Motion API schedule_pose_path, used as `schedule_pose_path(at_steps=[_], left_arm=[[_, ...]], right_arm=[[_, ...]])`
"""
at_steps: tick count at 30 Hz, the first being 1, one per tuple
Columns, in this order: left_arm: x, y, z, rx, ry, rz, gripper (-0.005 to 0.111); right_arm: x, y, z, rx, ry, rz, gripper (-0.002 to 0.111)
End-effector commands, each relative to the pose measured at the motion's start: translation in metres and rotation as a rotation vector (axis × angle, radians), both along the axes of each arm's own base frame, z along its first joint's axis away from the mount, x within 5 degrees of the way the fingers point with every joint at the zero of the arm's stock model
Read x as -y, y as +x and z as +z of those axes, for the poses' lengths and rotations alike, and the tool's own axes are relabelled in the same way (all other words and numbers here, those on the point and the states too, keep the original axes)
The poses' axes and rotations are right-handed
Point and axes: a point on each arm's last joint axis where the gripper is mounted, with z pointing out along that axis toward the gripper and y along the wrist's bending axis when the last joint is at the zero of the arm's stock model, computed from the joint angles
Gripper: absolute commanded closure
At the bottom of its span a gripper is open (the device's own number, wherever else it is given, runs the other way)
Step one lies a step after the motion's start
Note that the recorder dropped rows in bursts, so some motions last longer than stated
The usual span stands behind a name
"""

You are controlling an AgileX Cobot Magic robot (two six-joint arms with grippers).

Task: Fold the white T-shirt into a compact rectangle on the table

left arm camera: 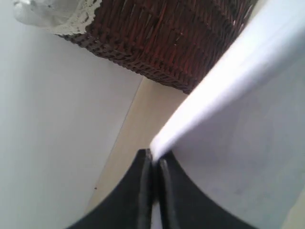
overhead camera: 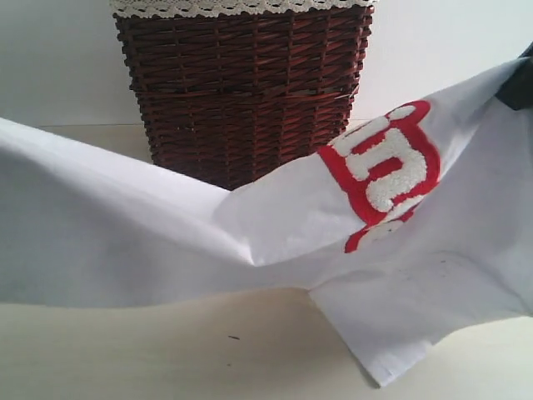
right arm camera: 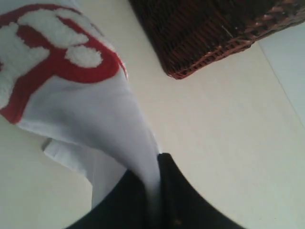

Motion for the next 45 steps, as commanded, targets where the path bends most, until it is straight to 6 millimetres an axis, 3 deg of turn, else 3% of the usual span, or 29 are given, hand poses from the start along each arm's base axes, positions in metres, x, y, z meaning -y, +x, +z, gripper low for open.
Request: schedule_pose_path(at_steps=[1, 7, 10, 14, 19, 23, 27, 29, 34, 38, 41, 43, 45], left_arm=[[-0.014, -0.057, 0.014, -0.002, -0.038, -0.007, 0.107], [-0.037, -0.12, 0.038, 0.055, -0.138, -0.079, 0.107], [-0.047, -0.14, 0.055, 0.061, -0.211, -0.096, 0.107], [-0.051, -0.145, 0.063, 0.033, -0.326, -0.098, 0.107], [-0.042, -0.117, 0.039, -0.064, -0.227, -0.018, 0.107], [-0.038, -0.075, 0.001, -0.172, -0.027, 0.181, 0.107], [-0.028, -0.024, -0.042, -0.131, 0.038, 0.38, 0.107], [-0.016, -0.003, -0.07, -0.144, 0.056, 0.385, 0.107], [0.007, 0.039, -0.115, -0.081, -0.01, 0.34, 0.107], [0.003, 0.072, -0.134, -0.086, -0.005, 0.442, 0.107], [-0.001, 0.091, -0.149, -0.122, -0.026, 0.516, 0.107], [0.001, 0.094, -0.151, -0.13, -0.028, 0.515, 0.107], [0.0, 0.09, -0.142, -0.094, -0.049, 0.511, 0.107]], right_arm=[[-0.004, -0.04, 0.028, 0.081, 0.136, -0.071, 0.108], [-0.008, -0.095, 0.052, 0.187, 0.25, -0.113, 0.108], [-0.009, -0.115, 0.054, 0.194, 0.326, -0.131, 0.108], [-0.012, -0.129, 0.047, 0.137, 0.412, -0.159, 0.108], [-0.016, -0.129, 0.021, 0.028, 0.426, -0.179, 0.108], [-0.012, -0.108, -0.006, -0.036, 0.283, -0.242, 0.108], [-0.003, -0.068, -0.039, -0.134, 0.049, -0.367, 0.108], [-0.008, -0.043, -0.063, -0.24, -0.016, -0.377, 0.108], [-0.021, 0.025, -0.115, -0.222, -0.057, -0.377, 0.108], [-0.015, 0.071, -0.164, -0.244, -0.079, -0.446, 0.108], [-0.007, 0.089, -0.195, -0.296, -0.087, -0.482, 0.108], [-0.007, 0.089, -0.197, -0.311, -0.086, -0.485, 0.108], [-0.011, 0.083, -0.182, -0.297, -0.035, -0.463, 0.108]])
